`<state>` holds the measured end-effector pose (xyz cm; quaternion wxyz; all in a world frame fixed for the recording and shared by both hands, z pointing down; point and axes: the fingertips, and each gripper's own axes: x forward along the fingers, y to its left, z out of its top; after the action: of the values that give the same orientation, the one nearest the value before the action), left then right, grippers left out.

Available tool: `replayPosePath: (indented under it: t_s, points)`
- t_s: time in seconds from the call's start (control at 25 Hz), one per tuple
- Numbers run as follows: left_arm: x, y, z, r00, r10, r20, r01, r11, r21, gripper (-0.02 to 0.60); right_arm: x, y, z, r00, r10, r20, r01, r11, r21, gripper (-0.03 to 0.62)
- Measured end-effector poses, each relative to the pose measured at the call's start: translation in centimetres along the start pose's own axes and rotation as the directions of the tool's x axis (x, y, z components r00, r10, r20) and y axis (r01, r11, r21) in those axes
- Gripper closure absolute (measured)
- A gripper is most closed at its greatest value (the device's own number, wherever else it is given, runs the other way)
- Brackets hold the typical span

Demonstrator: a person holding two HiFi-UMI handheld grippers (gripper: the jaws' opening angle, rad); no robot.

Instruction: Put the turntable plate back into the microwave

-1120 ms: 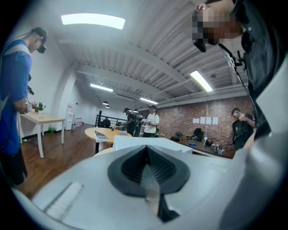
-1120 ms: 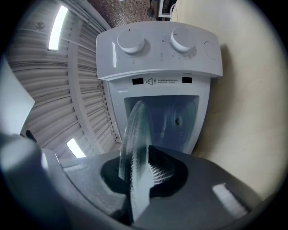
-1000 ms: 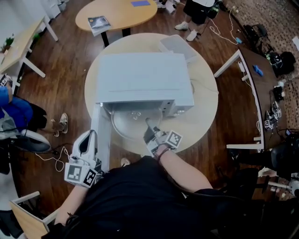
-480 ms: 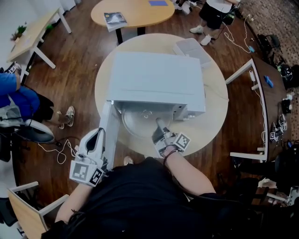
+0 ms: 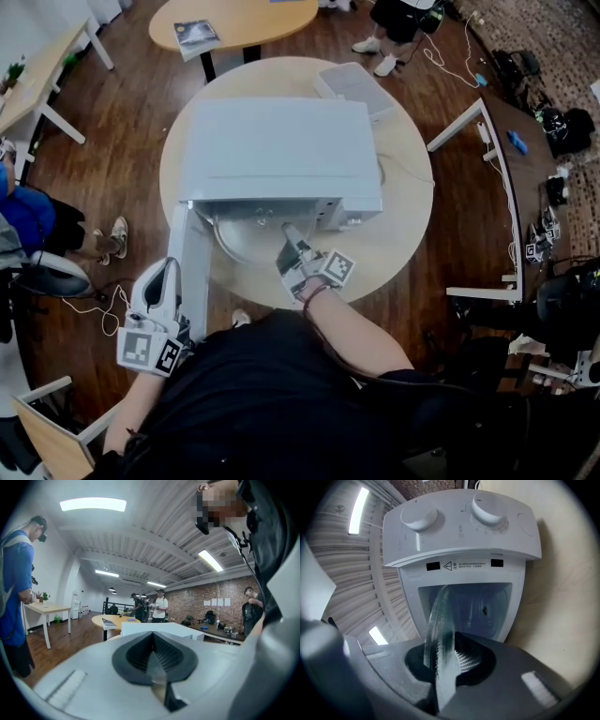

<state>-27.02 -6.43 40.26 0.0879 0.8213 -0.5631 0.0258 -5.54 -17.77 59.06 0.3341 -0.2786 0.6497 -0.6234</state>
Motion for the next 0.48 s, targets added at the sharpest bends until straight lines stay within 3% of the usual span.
replayPosePath:
  t_s: [0.48]
  points:
    - [0.5,-0.3,-0.4,1.0,0.011,-0.016,-0.011,1.0,0.011,0.575,1.3,-0.5,-0.6,0.999,-0.01,-0.039,0.011,1.0,0.018,0.56]
